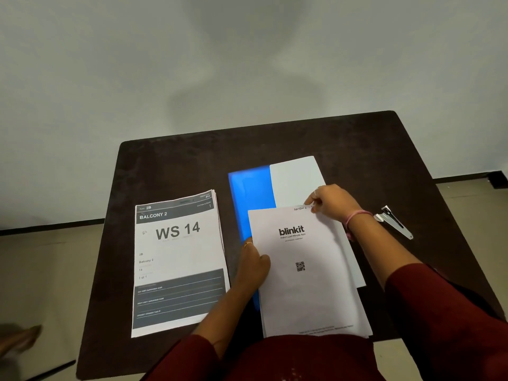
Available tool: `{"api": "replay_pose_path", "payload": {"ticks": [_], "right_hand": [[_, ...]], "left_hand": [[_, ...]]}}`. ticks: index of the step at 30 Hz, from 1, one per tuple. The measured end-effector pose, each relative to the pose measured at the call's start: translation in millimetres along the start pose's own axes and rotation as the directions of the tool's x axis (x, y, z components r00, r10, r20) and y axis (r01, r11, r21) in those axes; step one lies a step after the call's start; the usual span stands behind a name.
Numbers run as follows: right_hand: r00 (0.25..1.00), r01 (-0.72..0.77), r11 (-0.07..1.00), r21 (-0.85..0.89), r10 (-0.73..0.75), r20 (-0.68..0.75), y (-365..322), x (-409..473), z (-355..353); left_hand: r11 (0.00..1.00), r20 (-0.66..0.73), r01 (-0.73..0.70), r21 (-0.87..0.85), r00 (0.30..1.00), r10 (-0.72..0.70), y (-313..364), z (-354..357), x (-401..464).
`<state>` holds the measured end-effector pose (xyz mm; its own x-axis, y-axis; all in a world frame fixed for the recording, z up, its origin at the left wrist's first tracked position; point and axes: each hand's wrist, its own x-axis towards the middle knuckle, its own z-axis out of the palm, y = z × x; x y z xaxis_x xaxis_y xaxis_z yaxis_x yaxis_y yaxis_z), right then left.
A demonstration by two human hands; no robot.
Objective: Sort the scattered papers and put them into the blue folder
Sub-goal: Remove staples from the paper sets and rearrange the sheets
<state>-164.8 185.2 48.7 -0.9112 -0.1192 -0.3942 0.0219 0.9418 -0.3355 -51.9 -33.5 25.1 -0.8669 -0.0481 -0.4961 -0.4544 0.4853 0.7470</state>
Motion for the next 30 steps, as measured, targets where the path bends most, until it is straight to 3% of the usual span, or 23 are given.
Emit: {"api": "replay_pose_path", "payload": {"ticks": [4,7,11,15,18,20,22,24,27,30], "right_hand": [[0.997,-0.011,0.996,0.085,0.018,-0.079,5.5,-13.3,6.4],[0.987,0.024,0.992,0.126,-0.003,-0.160,6.5,-25.3,12.5],[0.969,0.051,0.982,0.182,-0.004,-0.247,8.6,-41.8,17.6],[0.994,0.072,0.968,0.241,-0.050,-0.097,5.6,-65.9,12.4],[0.956,0.022,0.817,0.576,-0.185,0.226,6.4,-81.2,3.1],[0.896,-0.070,0.708,0.703,-0.266,0.357,9.6,-81.7,-3.4],[0.907,-0.094,0.652,0.752,-0.256,0.335,11.8,-73.6,-6.1],[0.979,-0.020,0.732,0.681,-0.125,0.163,15.7,-56.7,-2.5],[0.994,-0.010,0.949,0.316,0.044,-0.101,22.7,-23.0,4.6],[0.997,-0.065,0.998,-0.007,0.064,-0.041,20.1,-0.9,6.7]], "left_hand": [[0.954,-0.082,0.012,0.300,0.997,0.013,1.0,-6.8,2.4],[0.917,-0.109,-0.139,0.374,0.975,0.192,4.8,-13.1,0.7],[0.828,0.027,-0.360,0.430,0.922,0.387,11.8,-12.3,-2.7],[0.742,0.215,-0.499,0.448,0.866,0.452,17.3,-2.3,-5.4],[0.611,0.305,-0.583,0.536,0.808,0.504,10.9,5.7,0.9],[0.622,0.305,-0.557,0.551,0.828,0.471,8.6,6.5,2.2],[0.651,0.282,-0.521,0.552,0.851,0.443,9.3,5.3,0.4],[0.653,0.259,-0.510,0.560,0.856,0.447,10.1,5.6,-2.7],[0.659,0.216,-0.506,0.557,0.854,0.474,9.1,6.4,-6.2],[0.663,0.236,-0.544,0.515,0.833,0.500,4.6,7.9,-9.9]]}}
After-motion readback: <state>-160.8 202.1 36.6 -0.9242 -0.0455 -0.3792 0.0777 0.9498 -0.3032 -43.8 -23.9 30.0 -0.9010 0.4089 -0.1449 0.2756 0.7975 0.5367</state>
